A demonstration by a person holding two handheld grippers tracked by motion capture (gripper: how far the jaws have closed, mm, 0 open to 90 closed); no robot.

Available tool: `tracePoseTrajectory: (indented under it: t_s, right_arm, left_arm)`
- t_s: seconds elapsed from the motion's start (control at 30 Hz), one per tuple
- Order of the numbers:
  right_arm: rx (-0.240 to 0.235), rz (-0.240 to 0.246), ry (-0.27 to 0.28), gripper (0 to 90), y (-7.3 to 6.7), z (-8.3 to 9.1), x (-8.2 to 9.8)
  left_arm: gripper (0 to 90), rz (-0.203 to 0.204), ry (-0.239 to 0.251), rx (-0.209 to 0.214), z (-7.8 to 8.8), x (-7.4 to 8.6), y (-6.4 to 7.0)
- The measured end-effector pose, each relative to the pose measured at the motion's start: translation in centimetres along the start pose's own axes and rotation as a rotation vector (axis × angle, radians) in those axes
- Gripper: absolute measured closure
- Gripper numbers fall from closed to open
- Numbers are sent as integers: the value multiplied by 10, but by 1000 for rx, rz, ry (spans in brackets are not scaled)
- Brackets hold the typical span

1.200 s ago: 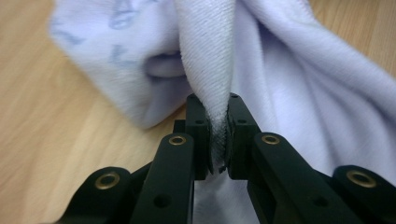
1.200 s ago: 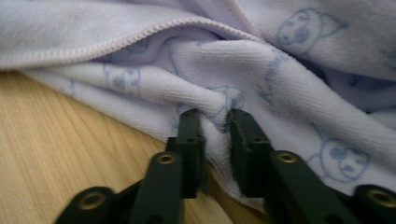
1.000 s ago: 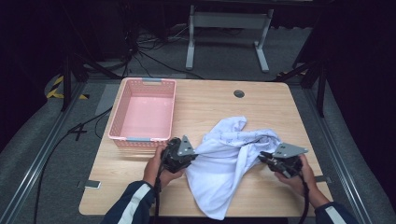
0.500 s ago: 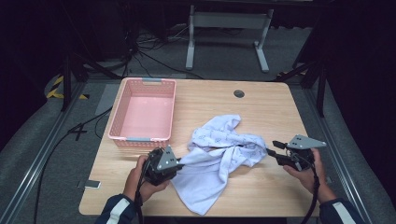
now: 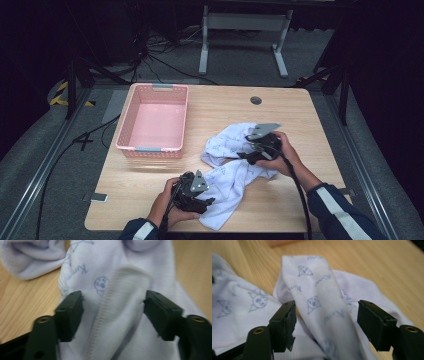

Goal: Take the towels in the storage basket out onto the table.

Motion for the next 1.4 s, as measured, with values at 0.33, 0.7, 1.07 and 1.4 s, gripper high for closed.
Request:
tracePoseTrajectory:
  t_s: [0.33,0.7,1.07,1.4]
  right_arm:
    - [16,67,-218,805,1,-48,-19]
    - [181,-121,181,838,69,103,-9]
    - [315,-338,188,837,95,140,85]
    - [364,-466,124,756,115,113,133]
  left_arm:
    - [743,-21,-65,-18,3,16,0]
    - [796,81,8,-237,66,39,-44]
    - [792,208,4,-258,92,77,-58]
    - [463,319,86,-283,99,84,-70]
Point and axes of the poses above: each handheld gripper's, and its own axes: z roughly backward along the jaws, x roughly out of its underside, y roughly to its right, the point moved 5 cm from there along -z, roughly forward along the jaws, and after that the axes turned 1 degree about z, right-handed, at the moved point
